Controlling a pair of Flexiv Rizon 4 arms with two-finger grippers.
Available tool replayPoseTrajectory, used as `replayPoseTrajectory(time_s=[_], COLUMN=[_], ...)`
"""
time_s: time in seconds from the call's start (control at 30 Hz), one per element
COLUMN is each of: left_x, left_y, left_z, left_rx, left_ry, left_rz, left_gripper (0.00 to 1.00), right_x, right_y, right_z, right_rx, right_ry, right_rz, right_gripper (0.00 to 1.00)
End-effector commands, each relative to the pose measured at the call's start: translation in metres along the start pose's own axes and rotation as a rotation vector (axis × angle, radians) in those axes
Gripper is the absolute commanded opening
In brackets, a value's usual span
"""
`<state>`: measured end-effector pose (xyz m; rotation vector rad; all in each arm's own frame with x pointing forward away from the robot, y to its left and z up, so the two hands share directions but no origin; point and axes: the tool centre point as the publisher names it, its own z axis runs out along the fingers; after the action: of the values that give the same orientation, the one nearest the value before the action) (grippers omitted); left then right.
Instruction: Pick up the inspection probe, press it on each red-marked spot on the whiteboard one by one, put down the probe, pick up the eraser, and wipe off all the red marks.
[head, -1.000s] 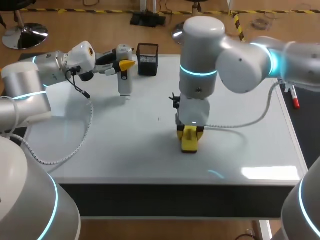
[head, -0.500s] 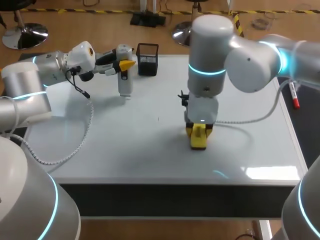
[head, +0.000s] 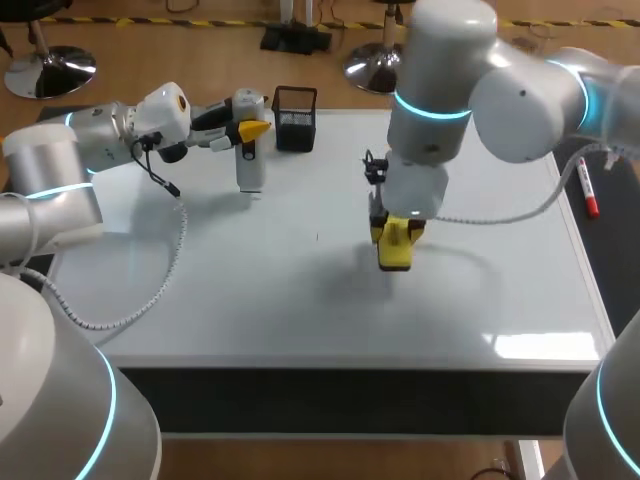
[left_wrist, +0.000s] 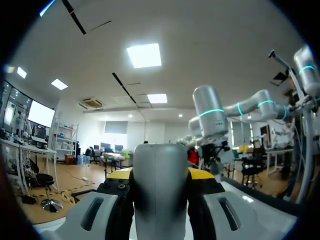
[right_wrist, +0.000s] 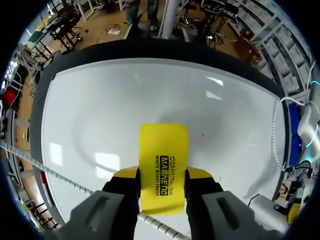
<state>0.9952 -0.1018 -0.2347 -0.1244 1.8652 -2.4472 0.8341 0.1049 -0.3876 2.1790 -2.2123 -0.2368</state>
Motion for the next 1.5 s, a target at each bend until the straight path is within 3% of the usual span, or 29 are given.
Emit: replayPoseTrajectory(time_s=[0.03,0.27,0.6,0.87,1.17,1.5], left_x=[0.0,0.0,0.0,0.0,0.0,0.0], left_y=[0.0,0.0,0.0,0.0,0.0,0.0], left_z=[0.0,0.0,0.0,0.0,0.0,0.0], left_rx=[0.002,0.002,0.002,0.002,0.002,0.002], left_ry=[0.0,0.0,0.0,0.0,0.0,0.0], left_rz=[0.001,0.001,0.001,0.001,0.001,0.001], left_gripper=[0.0,0.0,0.0,0.0,0.0,0.0], right_x=[0.003,0.015,0.039,0.047,0.035,0.017], right_y=[-0.008,-0.049,-0.138,-0.199,-0.251,-0.284], right_z=[-0.004,-0.015,-0.033,-0.043,-0.042,-0.029], right_rx=[0.001,0.046,0.108,0.112,0.082,0.056], right_ry=[0.009,0.001,-0.023,0.018,0.026,0.008], right_rz=[-0.009,-0.041,-0.068,-0.08,-0.097,-0.09], right_gripper=[0.0,0.0,0.0,0.0,0.0,0.0])
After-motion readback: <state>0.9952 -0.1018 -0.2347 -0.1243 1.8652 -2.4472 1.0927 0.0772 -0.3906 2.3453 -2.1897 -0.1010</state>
